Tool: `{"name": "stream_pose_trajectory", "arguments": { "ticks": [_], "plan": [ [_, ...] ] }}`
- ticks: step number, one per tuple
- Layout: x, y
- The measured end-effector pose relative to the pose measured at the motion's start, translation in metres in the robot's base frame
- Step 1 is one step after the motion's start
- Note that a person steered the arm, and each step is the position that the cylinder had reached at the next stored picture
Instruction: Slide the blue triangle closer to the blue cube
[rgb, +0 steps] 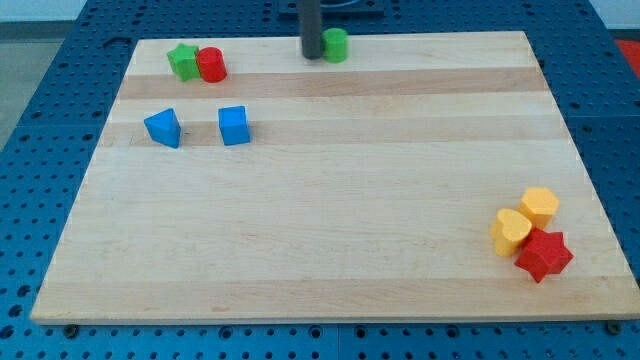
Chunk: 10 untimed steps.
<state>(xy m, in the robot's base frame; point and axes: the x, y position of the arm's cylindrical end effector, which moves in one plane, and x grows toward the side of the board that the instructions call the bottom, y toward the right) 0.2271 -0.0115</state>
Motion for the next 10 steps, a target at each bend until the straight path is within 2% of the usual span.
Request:
{"name": "stream_pose_trajectory", "arguments": {
  "ticks": [1, 2, 3, 5, 6, 8, 9, 10],
  "plan": [
    [0.019, 0.002],
    [0.085, 0.016],
    [0.157, -0.006],
    [0.255, -0.067],
    [0.267, -0.085],
    [0.266, -0.228],
    [0.215, -0.268],
    [0.167, -0.275]
  ]
}}
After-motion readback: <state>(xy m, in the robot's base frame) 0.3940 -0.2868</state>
